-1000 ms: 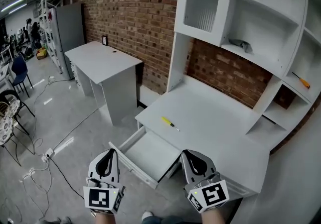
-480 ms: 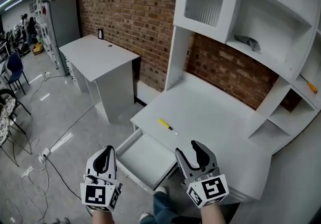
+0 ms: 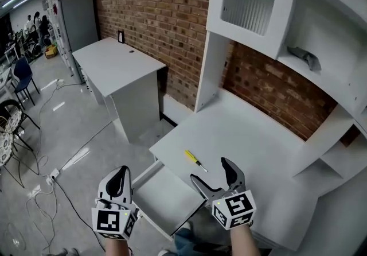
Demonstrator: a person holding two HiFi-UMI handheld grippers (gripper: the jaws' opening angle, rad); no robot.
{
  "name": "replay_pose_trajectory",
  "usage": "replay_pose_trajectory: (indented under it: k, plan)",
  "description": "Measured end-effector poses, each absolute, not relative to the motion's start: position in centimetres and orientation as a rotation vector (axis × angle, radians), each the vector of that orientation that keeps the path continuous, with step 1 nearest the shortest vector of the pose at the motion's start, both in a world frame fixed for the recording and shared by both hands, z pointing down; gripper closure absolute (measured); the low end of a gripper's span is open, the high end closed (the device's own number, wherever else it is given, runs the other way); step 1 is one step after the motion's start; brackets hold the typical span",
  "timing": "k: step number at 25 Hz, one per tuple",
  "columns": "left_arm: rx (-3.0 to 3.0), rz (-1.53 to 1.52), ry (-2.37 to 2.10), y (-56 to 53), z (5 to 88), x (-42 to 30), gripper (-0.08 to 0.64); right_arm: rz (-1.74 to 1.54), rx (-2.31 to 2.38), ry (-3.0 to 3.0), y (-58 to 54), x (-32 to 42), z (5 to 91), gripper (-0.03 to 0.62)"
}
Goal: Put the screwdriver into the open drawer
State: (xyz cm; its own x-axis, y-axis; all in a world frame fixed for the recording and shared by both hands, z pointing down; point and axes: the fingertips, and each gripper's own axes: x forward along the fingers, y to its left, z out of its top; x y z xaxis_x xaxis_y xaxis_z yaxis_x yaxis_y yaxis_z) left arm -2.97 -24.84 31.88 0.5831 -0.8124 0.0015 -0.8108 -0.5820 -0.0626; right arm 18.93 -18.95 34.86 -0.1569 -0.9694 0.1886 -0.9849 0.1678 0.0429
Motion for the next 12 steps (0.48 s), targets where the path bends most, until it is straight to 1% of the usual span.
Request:
replay_pose_trajectory:
  k: [9,11,12]
  plan:
    - [-2.776,-0.164,1.504,-29.8,36.9,-1.9,0.546,0.347,1.677,-2.191,-27.1,21.6,45.8,0.172]
    - [-2.776,-0.194,1.518,-30.5,37.9,-1.8,0.546,0.401,1.621,-2.160,-28.5,21.9,48.8,0.195]
    - [-2.776,-0.210,1.524,-30.7,38.3,-1.8,0.546,0.431,1.605,-2.134,-29.0,22.2,50.2,0.217]
